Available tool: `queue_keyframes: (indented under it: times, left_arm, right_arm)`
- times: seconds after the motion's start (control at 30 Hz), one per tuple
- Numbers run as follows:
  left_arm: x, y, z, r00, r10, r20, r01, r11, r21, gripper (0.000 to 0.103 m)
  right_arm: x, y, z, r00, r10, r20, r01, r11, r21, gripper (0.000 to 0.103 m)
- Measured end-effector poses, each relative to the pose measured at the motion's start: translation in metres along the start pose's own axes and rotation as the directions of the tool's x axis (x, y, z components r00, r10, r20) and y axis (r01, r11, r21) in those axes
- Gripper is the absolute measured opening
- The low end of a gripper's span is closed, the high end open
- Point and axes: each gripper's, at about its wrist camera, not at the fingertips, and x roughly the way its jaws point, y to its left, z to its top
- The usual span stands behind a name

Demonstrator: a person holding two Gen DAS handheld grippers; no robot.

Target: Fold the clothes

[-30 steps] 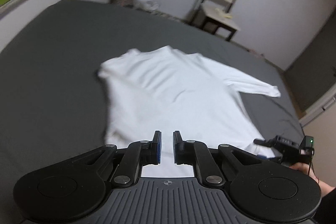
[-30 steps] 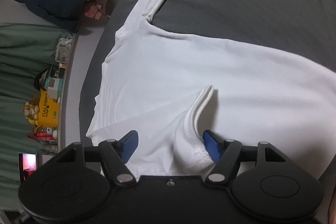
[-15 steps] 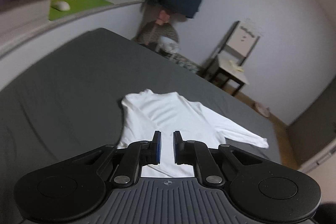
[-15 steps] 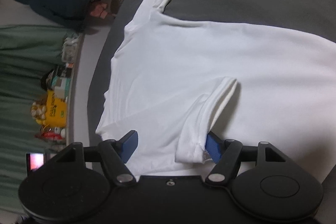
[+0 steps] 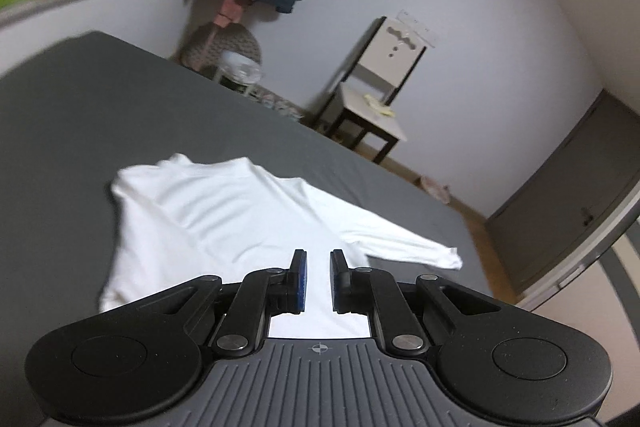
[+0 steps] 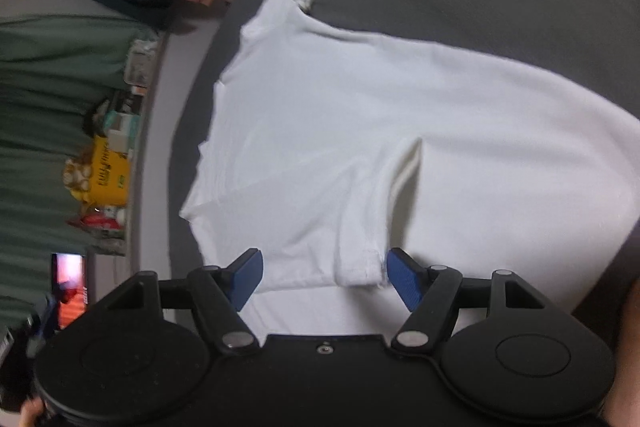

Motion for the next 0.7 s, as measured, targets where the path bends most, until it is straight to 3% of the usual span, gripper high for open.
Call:
queue_keyframes:
  times: [0.1,0.2,0.23,0.27,0.3,0.33,0.4,0.53,0.6,0.7]
  left_arm:
    - [0.029,-0.004,-0.001,1.000,-0.023,-0.020,0.023,1.000,0.008,0.010]
    - [0.057,-0.001,0.001,0.998,-0.064,-0.018,0.063,0.997,-0.044,0.010]
    - [0.065,0.001,0.003,0.997,-0.070,-0.016,0.069,0.996,-0.056,0.018]
    - [0.073,0.001,0.004,0.998,-0.069,-0.012,0.068,0.996,-0.063,0.033]
    - [0.079,0.002,0.004,0.999,-0.052,-0.003,0.052,0.997,-0.056,0.070]
    - [0.086,0.002,0.005,0.999,-0.034,0.010,0.034,0.998,-0.047,0.085]
    - [0.101,0.005,0.007,0.999,-0.026,0.025,0.027,0.999,-0.046,0.085]
    - [0.131,0.030,0.004,0.993,-0.082,0.085,0.097,0.976,-0.193,0.102]
    - [0.140,0.047,0.000,0.978,-0.124,0.169,0.166,0.950,-0.264,0.103]
    - [0.148,0.071,-0.011,0.949,-0.147,0.280,0.238,0.915,-0.327,0.103]
  right_arm:
    - [0.000,-0.001,0.003,1.000,-0.012,0.012,0.012,1.000,-0.027,0.068]
    - [0.000,-0.009,0.006,1.000,-0.009,0.007,0.009,1.000,0.017,0.068]
    - [0.001,-0.010,0.007,1.000,-0.003,0.002,0.003,1.000,0.024,0.068]
    - [0.001,-0.011,0.006,1.000,-0.001,0.001,0.001,1.000,0.023,0.068]
    - [0.002,-0.011,0.006,1.000,-0.003,0.000,0.003,1.000,0.019,0.068]
    - [0.003,-0.011,0.005,1.000,-0.006,-0.007,0.006,1.000,0.013,0.068]
    - [0.006,-0.010,0.004,1.000,-0.008,-0.029,0.008,1.000,-0.003,0.068]
    - [0.007,0.000,0.008,0.994,-0.015,-0.108,0.008,0.998,-0.066,0.068]
    - [0.006,0.008,0.012,0.988,-0.034,-0.148,0.018,0.994,-0.108,0.068]
    - [0.000,0.027,0.021,0.973,-0.132,-0.189,0.092,0.974,-0.209,0.068]
